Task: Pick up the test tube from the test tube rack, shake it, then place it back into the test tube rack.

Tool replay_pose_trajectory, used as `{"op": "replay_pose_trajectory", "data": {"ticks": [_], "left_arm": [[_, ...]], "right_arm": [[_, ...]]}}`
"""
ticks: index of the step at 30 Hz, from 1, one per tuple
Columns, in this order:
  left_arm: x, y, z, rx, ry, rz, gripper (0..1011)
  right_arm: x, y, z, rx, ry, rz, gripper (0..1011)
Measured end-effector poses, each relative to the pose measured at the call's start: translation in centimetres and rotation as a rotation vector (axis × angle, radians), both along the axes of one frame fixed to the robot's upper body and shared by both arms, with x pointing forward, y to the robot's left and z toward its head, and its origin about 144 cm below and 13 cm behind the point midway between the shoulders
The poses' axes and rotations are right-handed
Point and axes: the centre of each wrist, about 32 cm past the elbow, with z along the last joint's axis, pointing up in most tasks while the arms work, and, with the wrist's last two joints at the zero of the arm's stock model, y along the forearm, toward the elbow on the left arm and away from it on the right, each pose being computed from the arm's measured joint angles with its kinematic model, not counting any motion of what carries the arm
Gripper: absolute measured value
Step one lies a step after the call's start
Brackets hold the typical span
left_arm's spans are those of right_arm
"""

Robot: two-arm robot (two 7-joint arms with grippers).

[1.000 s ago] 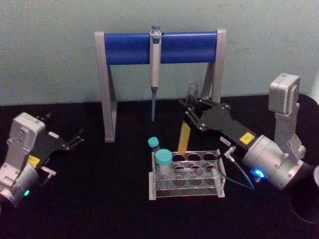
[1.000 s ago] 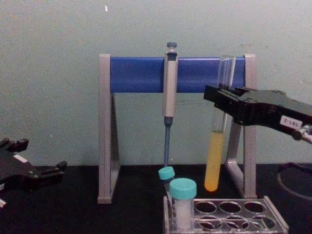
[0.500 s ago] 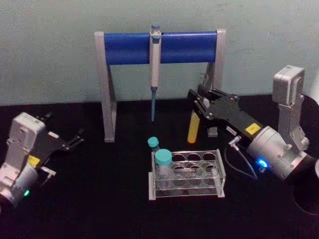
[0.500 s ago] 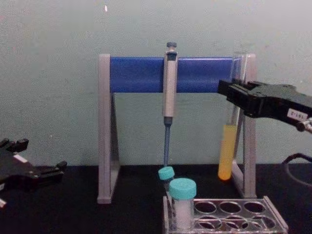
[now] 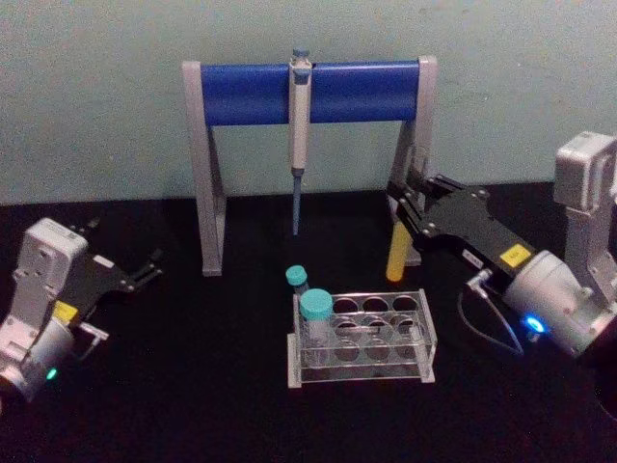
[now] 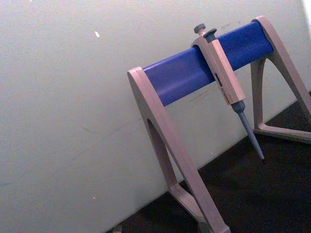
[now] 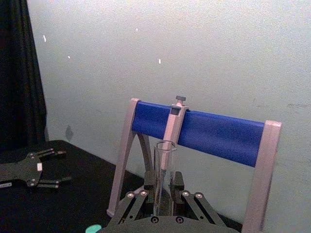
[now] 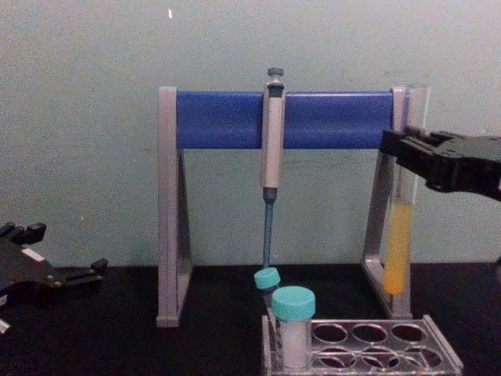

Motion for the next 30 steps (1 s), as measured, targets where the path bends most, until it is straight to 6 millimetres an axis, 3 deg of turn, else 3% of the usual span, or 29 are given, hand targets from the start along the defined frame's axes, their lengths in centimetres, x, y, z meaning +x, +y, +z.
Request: {"op": "replay_pose_trajectory", "data": {"ticks": [7, 14, 30], "left_arm": [[0.0, 0.0, 0.0, 0.0, 0.0, 0.0, 1001], [0.0, 0.0, 0.0, 0.0, 0.0, 0.0, 1001], [0.0, 0.0, 0.0, 0.0, 0.0, 0.0, 1001]], "right_arm": [[-1.9, -0.5, 0.0, -0.015, 0.013, 0.019, 224], [-2.8, 0.5, -0.5, 0.003, 0.035, 0.092, 224], [0.6, 2.3, -0.8, 0.045, 0.014, 0.084, 224]]}}
